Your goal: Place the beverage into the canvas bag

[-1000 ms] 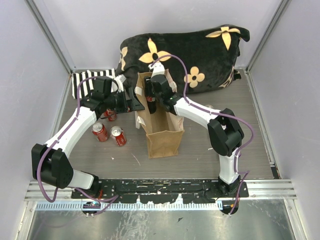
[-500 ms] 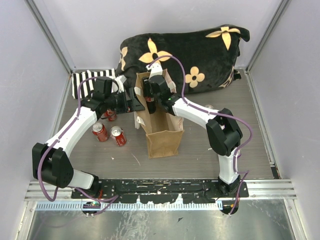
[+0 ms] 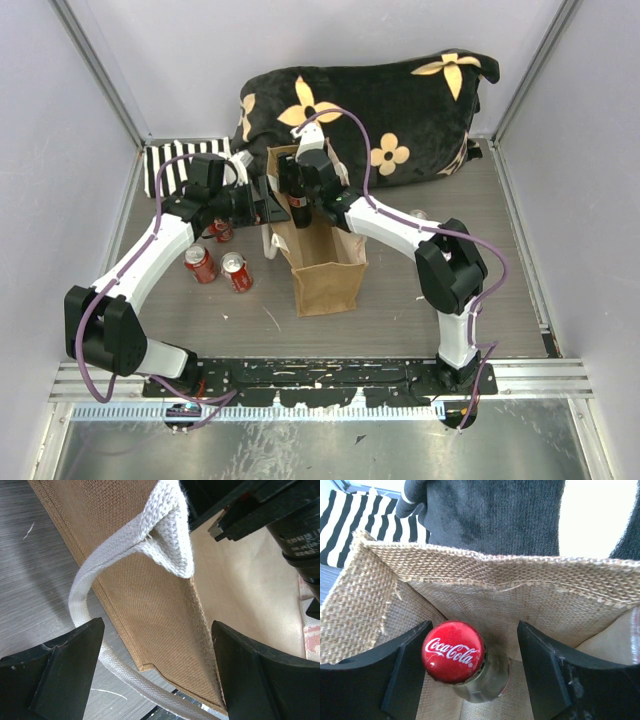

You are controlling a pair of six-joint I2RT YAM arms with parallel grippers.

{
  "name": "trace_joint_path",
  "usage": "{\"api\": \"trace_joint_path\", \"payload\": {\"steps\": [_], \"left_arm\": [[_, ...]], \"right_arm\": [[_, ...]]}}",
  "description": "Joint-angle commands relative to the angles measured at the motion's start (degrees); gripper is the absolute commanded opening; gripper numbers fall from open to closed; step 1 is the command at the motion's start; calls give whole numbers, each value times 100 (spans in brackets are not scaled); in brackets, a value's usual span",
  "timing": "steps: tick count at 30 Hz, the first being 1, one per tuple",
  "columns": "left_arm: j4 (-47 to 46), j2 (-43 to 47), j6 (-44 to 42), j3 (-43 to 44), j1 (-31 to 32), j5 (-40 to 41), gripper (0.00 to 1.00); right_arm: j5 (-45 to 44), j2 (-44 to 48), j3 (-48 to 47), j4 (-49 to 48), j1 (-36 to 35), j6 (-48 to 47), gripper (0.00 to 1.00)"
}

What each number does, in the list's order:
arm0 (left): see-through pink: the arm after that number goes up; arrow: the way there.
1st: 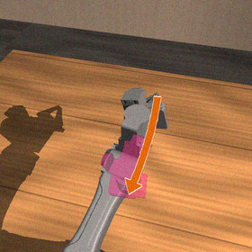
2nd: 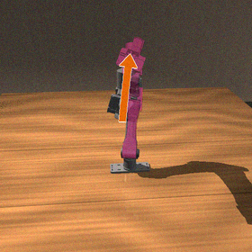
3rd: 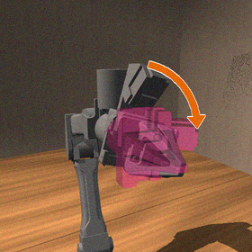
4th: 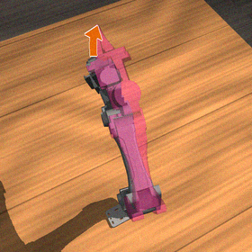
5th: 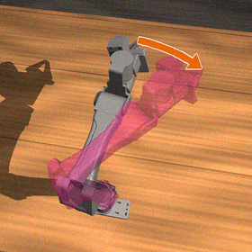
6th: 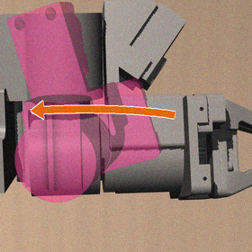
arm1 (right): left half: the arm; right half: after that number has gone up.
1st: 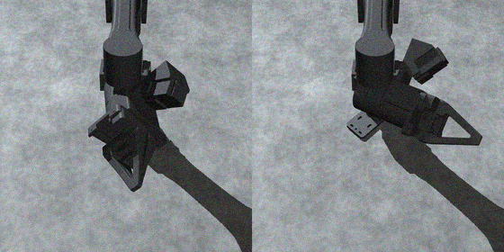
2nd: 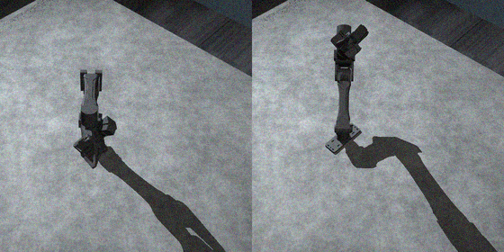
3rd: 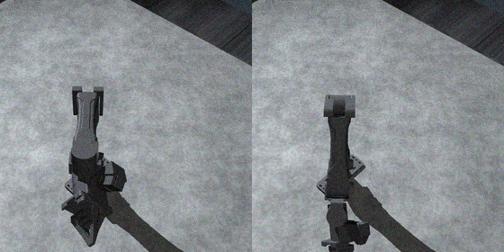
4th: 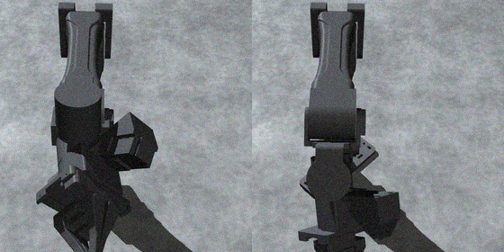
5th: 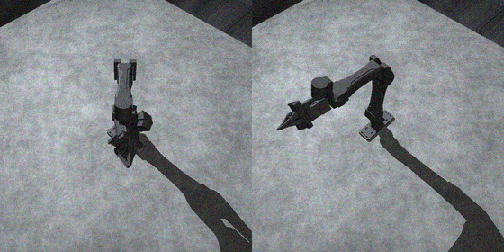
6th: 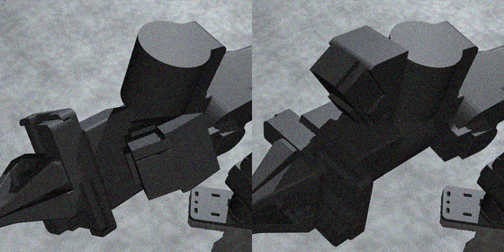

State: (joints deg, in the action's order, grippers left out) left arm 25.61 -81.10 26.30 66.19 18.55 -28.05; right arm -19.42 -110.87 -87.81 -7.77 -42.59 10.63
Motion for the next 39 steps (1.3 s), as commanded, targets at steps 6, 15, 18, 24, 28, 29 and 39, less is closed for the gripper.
{"api": "trace_joint_path", "payload": {"steps": [6,15,18,24,28,29,39], "left_arm": [[-117,193,-98,-97,25,-69,95],[42,377,-253,215,97,-76,96],[114,482,-336,251,159,-84,96],[429,783,-581,424,169,-46,97],[1062,1166,-1041,758,159,137,100],[1234,1216,-1139,836,146,145,100],[2662,1577,-1821,962,0,351,98]], "right_arm": [[-228,653,59,-357,-70,-48,78],[-518,1063,-186,-146,-70,-189,79],[-683,1177,-428,55,-66,-286,81],[-1109,1436,-1147,1328,323,-53,84],[-1032,1613,-1717,2867,1094,413,84],[-987,1640,-1883,3285,1311,457,84],[369,1741,-1499,5899,3181,431,85]]}}
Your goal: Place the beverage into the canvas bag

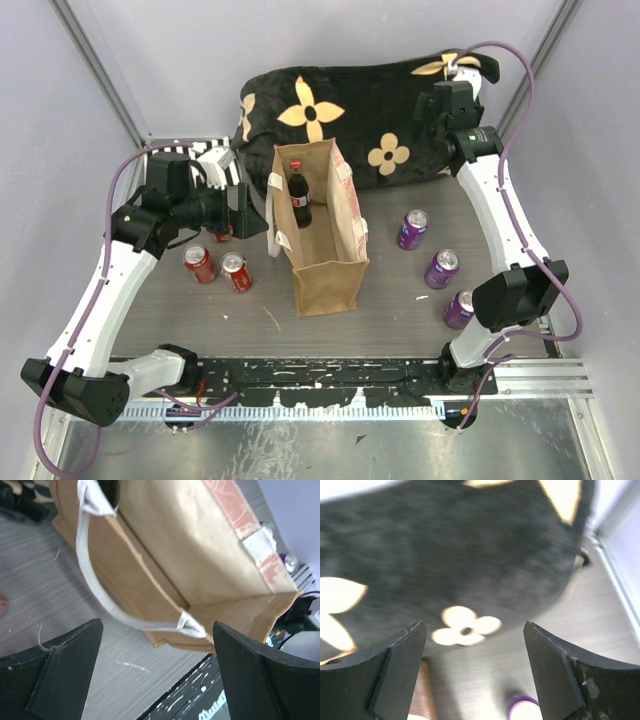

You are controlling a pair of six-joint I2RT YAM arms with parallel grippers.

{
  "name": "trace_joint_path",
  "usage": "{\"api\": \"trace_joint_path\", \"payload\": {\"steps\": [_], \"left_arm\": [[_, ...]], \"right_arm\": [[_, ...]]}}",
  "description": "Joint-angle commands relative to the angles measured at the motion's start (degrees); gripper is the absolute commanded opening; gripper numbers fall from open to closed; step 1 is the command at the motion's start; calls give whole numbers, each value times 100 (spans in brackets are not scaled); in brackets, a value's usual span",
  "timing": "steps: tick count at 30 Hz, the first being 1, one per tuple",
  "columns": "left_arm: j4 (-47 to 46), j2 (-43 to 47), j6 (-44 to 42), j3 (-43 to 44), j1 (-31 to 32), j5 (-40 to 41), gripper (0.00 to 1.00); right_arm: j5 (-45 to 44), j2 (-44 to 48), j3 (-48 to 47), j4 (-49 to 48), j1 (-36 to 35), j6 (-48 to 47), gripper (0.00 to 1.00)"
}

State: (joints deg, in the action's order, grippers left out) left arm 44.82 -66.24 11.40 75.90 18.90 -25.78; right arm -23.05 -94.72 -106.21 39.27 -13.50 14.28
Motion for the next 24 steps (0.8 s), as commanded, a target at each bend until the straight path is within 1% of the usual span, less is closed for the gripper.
{"api": "trace_joint_path", "payload": {"steps": [1,4,8,12,17,24], "left_arm": [[735,122,-297,-66,-35,99,98],[688,173,-259,-200,-35,56,98],[703,205,-426,-355,-35,14,98],[685,183,-591,-472,-35,-62,98],[528,-13,-556,-599,-29,-294,98],[370,-263,-612,-538,-33,-424,98]], "right_arm": [[838,141,521,1231,349,66,85],[1004,128,911,1334,443,62,85],[1258,-20,1129,1634,455,60,84],[1476,-96,1349,1660,453,98,84],[1736,-372,1496,1729,453,124,86],[1719,-560,1684,1770,463,156,87]]}}
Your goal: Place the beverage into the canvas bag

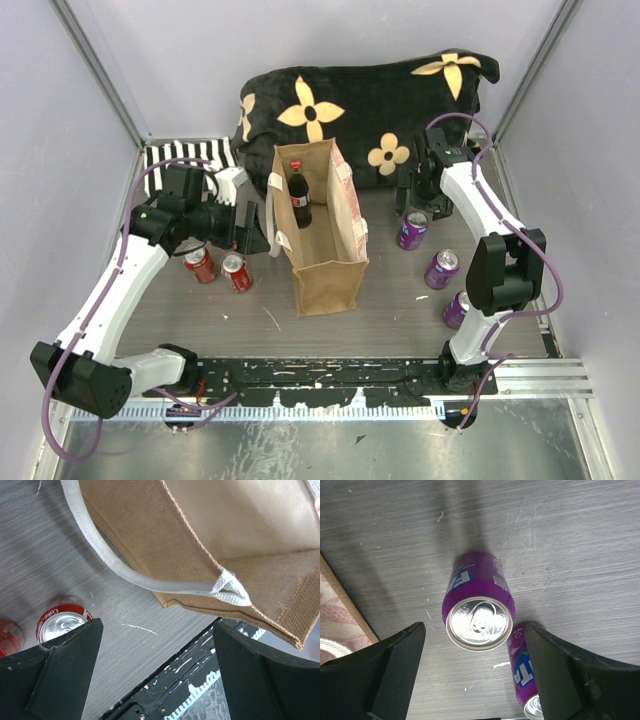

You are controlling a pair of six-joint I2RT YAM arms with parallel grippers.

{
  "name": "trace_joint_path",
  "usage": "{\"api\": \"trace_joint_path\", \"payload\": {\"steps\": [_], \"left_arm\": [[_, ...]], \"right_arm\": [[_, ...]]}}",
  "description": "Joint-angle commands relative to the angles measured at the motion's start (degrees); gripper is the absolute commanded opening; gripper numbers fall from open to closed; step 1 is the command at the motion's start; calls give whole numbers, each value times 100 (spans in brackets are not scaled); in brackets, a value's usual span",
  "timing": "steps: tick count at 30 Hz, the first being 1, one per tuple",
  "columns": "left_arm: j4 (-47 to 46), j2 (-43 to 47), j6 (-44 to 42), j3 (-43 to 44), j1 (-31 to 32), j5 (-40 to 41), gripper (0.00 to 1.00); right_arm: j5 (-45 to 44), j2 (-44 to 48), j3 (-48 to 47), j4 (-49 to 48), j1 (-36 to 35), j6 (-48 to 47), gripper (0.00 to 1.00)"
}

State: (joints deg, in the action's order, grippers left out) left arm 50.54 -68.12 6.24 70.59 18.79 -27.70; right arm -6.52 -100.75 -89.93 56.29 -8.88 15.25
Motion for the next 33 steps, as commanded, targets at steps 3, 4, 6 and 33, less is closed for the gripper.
{"api": "trace_joint_path", "payload": {"steps": [3,4,6,33], "left_arm": [[-287,-179,-122,16,-20,-286,98],[-302,-201,-123,31,-24,-300,98],[-304,-275,-124,34,-22,-329,98],[-493,-1367,-536,616,-32,-633,98]], "right_arm": [[55,15,206,35,20,64,87],[50,1,239,25,19,73,87],[39,-29,295,14,23,91,87],[-99,-113,-543,246,27,126,1]]}}
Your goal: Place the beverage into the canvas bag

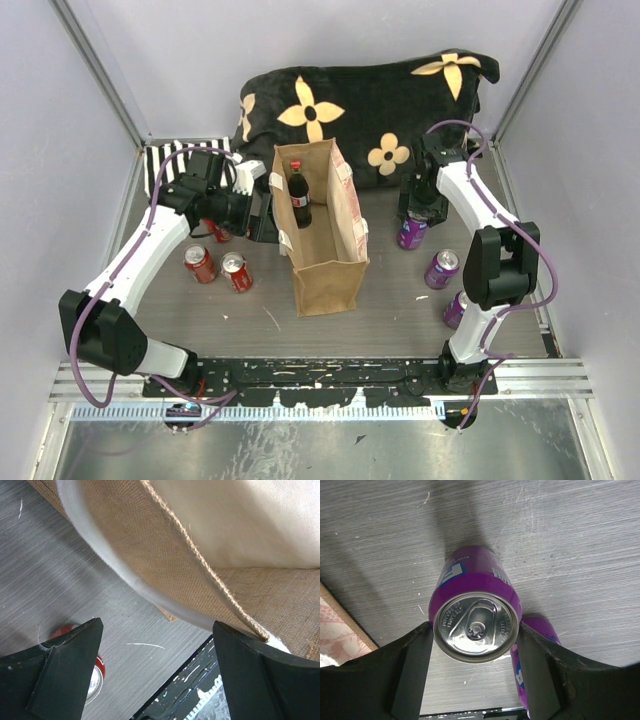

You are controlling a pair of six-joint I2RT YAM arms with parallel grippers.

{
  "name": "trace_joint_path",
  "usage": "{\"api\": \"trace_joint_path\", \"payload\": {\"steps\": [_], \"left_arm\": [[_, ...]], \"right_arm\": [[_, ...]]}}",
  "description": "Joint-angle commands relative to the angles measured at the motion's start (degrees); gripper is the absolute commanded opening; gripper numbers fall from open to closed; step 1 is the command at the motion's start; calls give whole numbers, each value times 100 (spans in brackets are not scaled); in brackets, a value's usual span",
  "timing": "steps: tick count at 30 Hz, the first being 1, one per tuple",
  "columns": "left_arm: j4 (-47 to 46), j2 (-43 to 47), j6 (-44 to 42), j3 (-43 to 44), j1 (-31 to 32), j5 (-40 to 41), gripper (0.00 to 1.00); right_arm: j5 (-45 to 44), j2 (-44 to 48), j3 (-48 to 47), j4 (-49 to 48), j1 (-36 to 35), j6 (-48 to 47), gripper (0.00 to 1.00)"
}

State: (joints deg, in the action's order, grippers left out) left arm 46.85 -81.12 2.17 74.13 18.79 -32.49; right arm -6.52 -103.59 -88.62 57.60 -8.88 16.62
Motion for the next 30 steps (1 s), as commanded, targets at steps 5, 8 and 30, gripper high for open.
{"api": "trace_joint_path", "payload": {"steps": [5,8,30], "left_arm": [[-149,-149,-181,312,-33,-204,98],[-167,-180,-200,318,-32,-228,98],[-105,-92,-244,304,-29,-240,98]], "right_arm": [[-103,164,-1089,344,27,-61,1],[-58,140,-1021,346,32,-78,1],[-104,271,354,-396,-64,62,57]]}}
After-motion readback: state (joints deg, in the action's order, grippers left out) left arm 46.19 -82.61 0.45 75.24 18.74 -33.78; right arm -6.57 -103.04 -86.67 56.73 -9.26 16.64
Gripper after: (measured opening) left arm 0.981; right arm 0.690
